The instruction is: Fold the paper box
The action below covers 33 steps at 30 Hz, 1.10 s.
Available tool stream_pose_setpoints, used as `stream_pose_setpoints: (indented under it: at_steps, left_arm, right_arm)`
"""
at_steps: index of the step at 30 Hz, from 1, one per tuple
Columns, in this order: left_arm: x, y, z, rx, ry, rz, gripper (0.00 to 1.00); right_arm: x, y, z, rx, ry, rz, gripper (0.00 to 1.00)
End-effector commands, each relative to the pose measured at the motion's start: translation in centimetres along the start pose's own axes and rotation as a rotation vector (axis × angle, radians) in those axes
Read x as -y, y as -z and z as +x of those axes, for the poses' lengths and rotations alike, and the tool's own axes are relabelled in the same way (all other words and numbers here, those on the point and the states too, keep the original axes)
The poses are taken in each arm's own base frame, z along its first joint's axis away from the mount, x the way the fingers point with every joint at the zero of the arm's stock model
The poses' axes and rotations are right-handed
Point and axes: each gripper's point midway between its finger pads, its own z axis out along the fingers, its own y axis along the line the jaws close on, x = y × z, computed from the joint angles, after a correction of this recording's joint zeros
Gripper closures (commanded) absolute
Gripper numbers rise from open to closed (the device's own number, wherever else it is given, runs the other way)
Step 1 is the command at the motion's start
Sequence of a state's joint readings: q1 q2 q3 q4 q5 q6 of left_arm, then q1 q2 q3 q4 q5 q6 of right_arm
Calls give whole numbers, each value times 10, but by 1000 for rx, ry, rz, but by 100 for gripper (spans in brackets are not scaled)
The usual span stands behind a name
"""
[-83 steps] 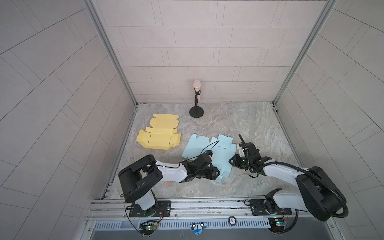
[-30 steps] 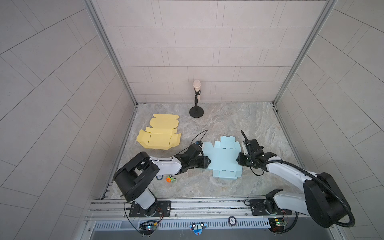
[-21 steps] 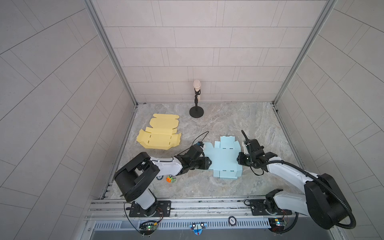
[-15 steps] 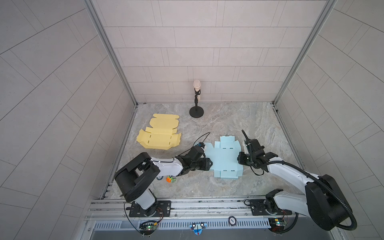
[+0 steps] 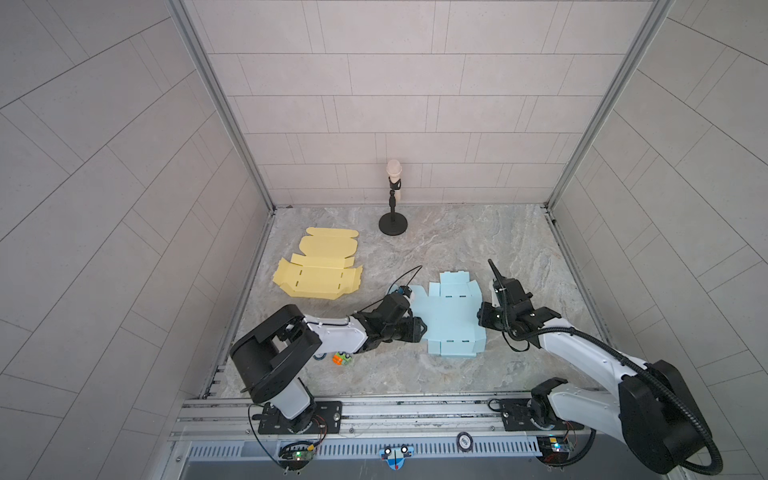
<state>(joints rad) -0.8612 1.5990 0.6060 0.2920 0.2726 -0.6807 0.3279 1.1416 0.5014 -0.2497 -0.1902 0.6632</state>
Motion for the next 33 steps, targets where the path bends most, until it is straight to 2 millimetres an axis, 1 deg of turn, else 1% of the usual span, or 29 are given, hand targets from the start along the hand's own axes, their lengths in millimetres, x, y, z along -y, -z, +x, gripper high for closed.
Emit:
stream_pose_setpoints:
  at_steps: [1,4,7,10,13,15,17,18,19,20,24,28,33]
  left_arm:
    - [3,-3,3,-22,-2,-2,46]
    - [12,2,-3,-9,-3,24,47]
    - [25,7,-14,7,-16,51,51]
    - [41,10,-32,31,-33,84,60]
    - [59,6,-54,51,-41,122,68]
    - [72,2,-70,64,-36,162,70]
    - [81,-3,-81,71,-38,186,71]
    - [85,-4,-89,83,-45,191,72]
    - [86,-5,-92,85,-51,187,73]
    - [86,-8,-97,89,-54,184,74]
    - [77,-15,-114,104,-14,183,78]
    - [69,-16,-128,123,2,168,83]
    - [68,-21,-139,129,7,156,86]
  right_arm:
    - [4,0,-2,17,-8,12,87]
    - [0,-1,-1,1,9,-2,90]
    - [-2,3,0,-23,49,-1,93]
    - [0,10,1,-42,102,17,94]
    - [3,17,2,-60,139,47,95]
    - [4,20,2,-64,160,60,95]
    - [3,22,0,-67,178,63,95]
    - [4,22,2,-81,188,69,95]
    - [-2,26,-7,-68,199,61,95]
    - [-4,29,-10,-68,213,68,95]
    - [-7,34,-23,-40,262,91,96]
    - [-12,32,-26,-53,308,78,97]
    - [-23,25,-24,-69,351,25,100]
